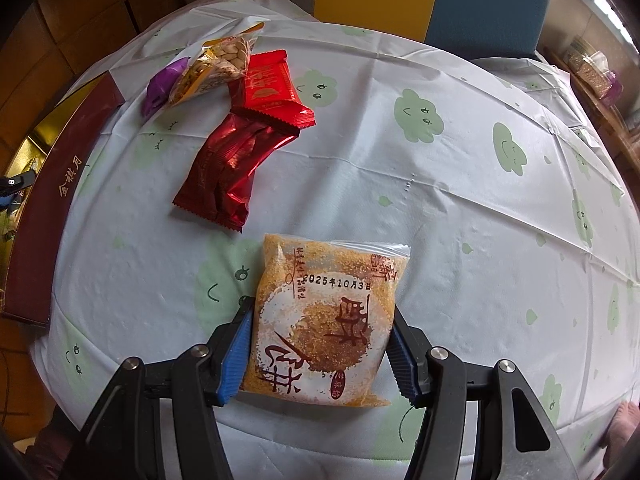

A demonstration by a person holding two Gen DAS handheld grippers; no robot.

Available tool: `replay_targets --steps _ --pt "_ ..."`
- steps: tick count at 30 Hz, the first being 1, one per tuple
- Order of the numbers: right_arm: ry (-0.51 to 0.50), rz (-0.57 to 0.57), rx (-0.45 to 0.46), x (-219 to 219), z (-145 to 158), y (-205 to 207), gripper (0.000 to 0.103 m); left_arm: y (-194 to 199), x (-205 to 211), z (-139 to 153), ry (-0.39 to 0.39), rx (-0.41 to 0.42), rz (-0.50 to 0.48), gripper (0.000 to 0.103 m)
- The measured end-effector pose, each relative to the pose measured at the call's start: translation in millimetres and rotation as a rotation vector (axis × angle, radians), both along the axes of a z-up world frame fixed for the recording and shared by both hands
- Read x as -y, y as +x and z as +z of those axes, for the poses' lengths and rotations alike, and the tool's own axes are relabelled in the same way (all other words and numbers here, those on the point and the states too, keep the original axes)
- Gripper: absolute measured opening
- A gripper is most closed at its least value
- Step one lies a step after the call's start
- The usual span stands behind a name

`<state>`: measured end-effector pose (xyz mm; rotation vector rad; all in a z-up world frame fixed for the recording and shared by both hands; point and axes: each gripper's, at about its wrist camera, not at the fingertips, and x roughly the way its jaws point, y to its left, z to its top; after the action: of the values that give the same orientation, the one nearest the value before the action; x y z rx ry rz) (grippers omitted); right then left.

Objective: Organize snacks
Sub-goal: 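Carry the yellow snack bag into the tin and open the left tool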

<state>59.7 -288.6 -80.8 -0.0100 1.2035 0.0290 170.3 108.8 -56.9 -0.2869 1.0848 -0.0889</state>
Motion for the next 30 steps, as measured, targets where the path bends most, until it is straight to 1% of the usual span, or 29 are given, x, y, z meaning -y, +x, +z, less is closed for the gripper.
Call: replay_targets --steps 4,8,10,15,17,21,26,30 --pt "-0.008 0.004 0.001 -1.3 0.9 -0.1 0.061 -7.5 -2.5 2.8 0.015 0.021 0.016 0.042" --pt "-0.014 0.006 0.004 -2.2 1.5 -0.5 0.061 -19.0 -2.9 14.3 0.041 0.061 0.034 0.043" --pt "-0.020 0.007 0.008 -3.0 1.9 -0.8 0.061 -25.9 -1.7 21.5 0.067 0.090 0.045 0.043" --pt "-0.035 0.011 0.017 -6.4 2.8 -2.9 0.061 -48.5 7.4 36.5 0.149 0.154 0.035 0.043" --pt "-0.041 0.011 0.021 -8.0 2.9 -3.9 0.061 -56.2 10.4 38.3 0.160 0.169 0.029 0.043" --pt "-0.040 0.009 0.023 -8.0 3.2 -4.8 0.061 -76.3 11.8 43.1 0.179 0.193 0.023 0.043" --pt "-0.026 0.001 0.021 -4.4 3.0 -4.3 0.061 -88.1 19.6 43.1 0.211 0.212 0.006 0.043" --pt "-0.036 0.004 0.028 -3.9 3.1 -4.8 0.061 -94.2 21.5 41.6 0.222 0.217 0.005 0.043"
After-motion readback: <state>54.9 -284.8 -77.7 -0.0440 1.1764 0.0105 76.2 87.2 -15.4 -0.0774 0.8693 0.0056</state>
